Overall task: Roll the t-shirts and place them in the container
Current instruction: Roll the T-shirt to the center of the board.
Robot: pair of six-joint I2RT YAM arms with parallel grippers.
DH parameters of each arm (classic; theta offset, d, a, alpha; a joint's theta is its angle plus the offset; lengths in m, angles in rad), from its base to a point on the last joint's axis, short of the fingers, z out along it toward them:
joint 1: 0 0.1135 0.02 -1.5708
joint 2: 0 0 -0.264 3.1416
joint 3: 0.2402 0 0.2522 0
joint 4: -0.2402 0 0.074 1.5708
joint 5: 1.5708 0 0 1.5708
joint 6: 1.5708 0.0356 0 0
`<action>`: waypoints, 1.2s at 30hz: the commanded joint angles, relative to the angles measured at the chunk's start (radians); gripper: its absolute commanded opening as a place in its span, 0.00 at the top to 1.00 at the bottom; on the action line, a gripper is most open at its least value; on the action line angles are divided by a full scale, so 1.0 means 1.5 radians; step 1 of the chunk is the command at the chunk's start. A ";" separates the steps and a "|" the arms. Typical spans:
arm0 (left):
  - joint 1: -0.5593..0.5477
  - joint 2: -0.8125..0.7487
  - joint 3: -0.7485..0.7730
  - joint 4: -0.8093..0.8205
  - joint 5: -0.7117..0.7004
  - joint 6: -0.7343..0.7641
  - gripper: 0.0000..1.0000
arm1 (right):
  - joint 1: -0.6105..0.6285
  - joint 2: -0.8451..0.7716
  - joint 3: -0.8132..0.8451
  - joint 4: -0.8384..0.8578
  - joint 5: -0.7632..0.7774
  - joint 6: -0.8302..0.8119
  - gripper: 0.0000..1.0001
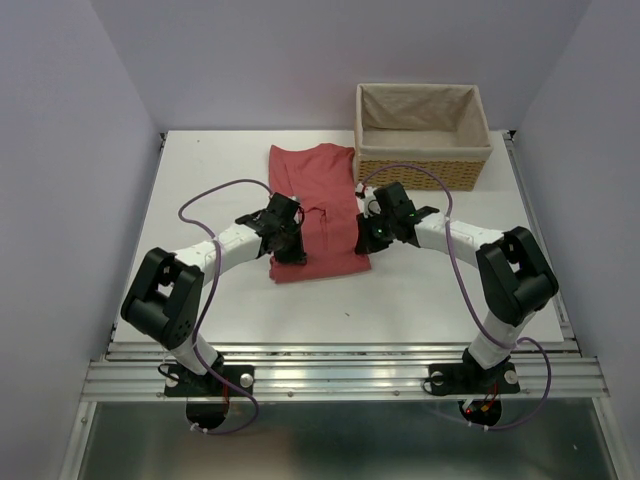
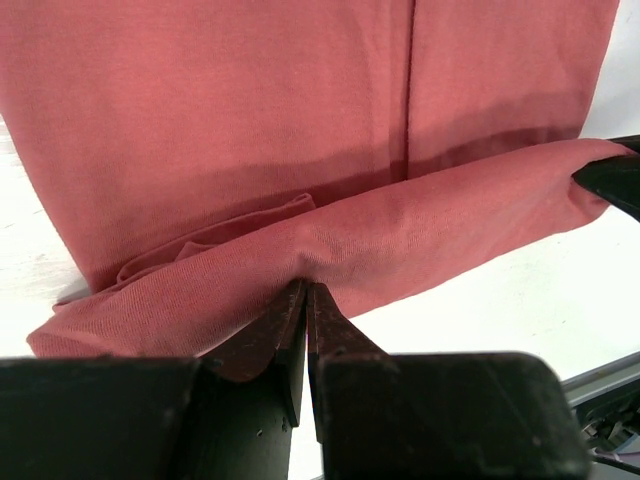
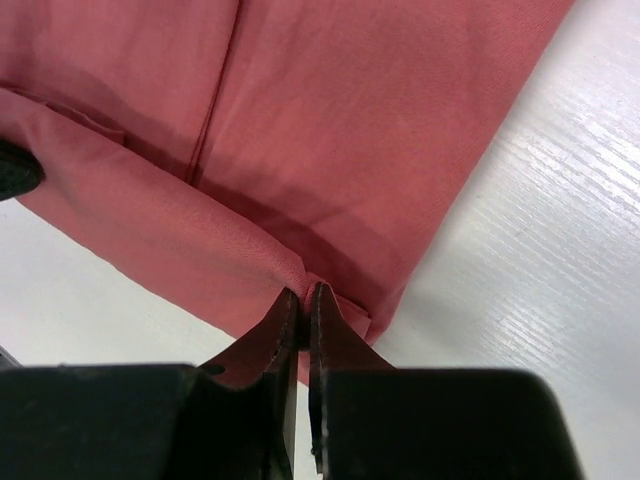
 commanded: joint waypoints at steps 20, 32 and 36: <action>0.004 -0.046 -0.003 0.008 0.012 0.014 0.85 | 0.006 0.076 0.092 0.030 0.107 0.108 0.99; 0.006 0.003 -0.029 0.045 -0.007 0.021 0.85 | 0.006 0.078 0.067 0.034 0.164 0.111 0.99; 0.007 0.027 -0.041 0.060 -0.002 0.022 0.85 | 0.006 0.070 0.057 0.034 0.165 0.113 0.99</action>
